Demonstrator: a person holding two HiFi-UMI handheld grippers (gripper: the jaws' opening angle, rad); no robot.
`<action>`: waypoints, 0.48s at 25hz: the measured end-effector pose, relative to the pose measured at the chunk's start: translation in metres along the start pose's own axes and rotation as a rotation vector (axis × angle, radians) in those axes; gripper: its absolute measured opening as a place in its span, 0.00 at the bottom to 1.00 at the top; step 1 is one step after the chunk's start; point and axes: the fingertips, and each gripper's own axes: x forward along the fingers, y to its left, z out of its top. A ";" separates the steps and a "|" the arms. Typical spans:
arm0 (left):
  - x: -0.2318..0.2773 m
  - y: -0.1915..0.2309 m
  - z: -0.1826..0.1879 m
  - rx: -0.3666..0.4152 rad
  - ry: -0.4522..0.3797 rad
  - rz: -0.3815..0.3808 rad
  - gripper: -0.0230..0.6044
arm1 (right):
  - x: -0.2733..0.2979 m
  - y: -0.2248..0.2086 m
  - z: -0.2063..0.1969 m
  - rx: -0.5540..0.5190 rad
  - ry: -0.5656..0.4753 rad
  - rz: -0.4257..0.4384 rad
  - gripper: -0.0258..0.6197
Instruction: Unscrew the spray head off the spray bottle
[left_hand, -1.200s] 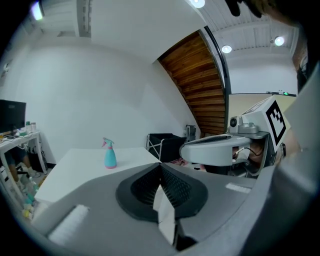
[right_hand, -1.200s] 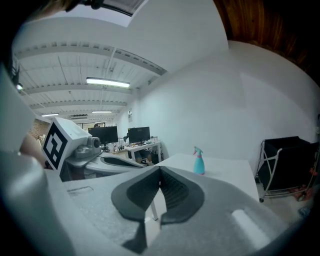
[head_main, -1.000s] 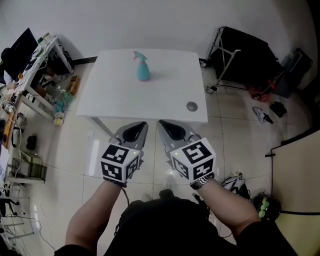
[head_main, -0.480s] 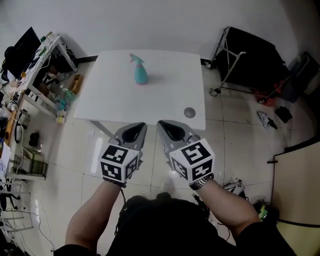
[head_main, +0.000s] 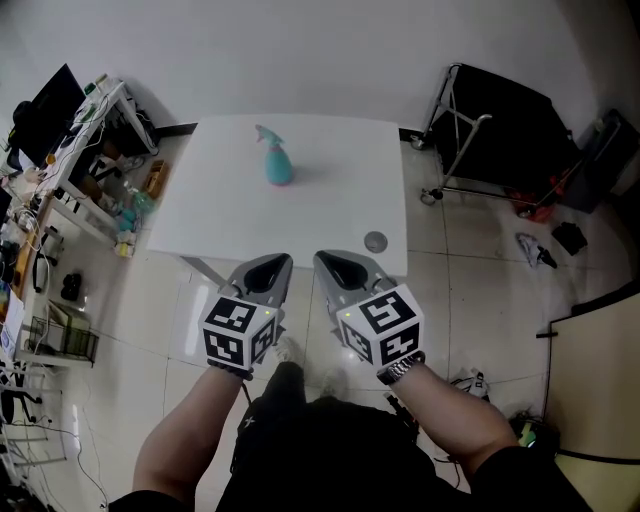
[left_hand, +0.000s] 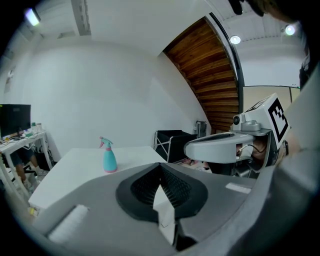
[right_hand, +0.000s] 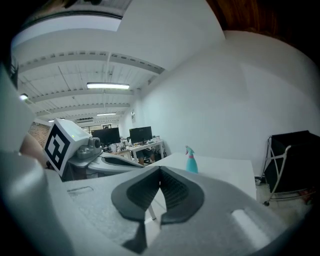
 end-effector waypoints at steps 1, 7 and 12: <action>0.002 0.001 0.000 -0.002 0.000 0.001 0.06 | 0.001 -0.002 0.000 -0.001 0.004 0.001 0.03; 0.012 0.014 0.006 -0.014 -0.009 0.011 0.06 | 0.011 -0.010 0.006 -0.012 0.010 0.004 0.03; 0.024 0.028 0.007 -0.031 -0.015 0.019 0.06 | 0.023 -0.019 0.006 -0.013 0.024 0.005 0.03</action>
